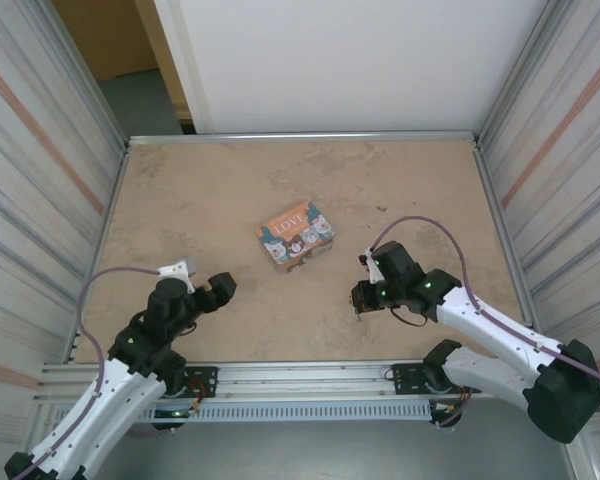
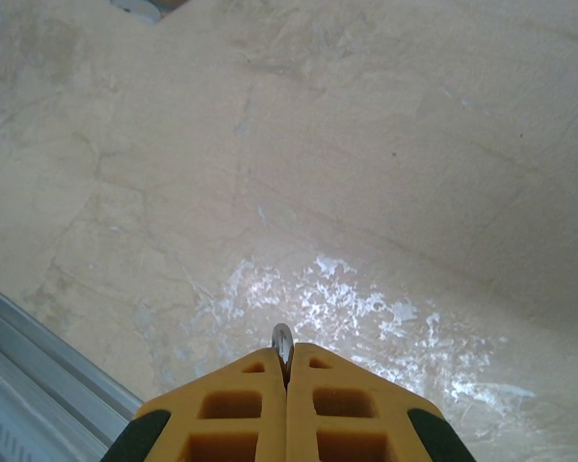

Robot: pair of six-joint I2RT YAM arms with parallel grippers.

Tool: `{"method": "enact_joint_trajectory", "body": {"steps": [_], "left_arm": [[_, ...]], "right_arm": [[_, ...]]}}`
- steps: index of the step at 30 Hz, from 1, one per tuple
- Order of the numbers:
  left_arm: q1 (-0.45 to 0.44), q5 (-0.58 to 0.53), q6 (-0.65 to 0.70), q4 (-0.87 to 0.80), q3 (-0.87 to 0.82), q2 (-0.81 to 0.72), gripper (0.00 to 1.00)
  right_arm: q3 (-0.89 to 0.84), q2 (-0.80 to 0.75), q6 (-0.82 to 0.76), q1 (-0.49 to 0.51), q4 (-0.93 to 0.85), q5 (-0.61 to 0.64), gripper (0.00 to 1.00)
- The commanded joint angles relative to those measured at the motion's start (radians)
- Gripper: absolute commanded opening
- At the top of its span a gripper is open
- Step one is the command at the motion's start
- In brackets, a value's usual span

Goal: Unlock a padlock with a key

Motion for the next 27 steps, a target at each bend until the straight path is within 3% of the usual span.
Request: {"method": "enact_joint_trajectory", "body": {"steps": [1,7,27], "left_arm": [[0.009,0.002,-0.009,0.003,-0.025,-0.007,0.91],[0.016,0.022,-0.005,0.025,-0.037,-0.001,0.97],[0.024,0.042,-0.027,0.052,-0.063,0.028,0.98]], "right_arm": [[0.028,0.009,0.022,0.019,-0.038,-0.010,0.03],[0.016,0.080,0.043,0.054,-0.006,-0.010,0.03],[-0.002,0.264,0.063,0.088,0.110,-0.036,0.02]]}}
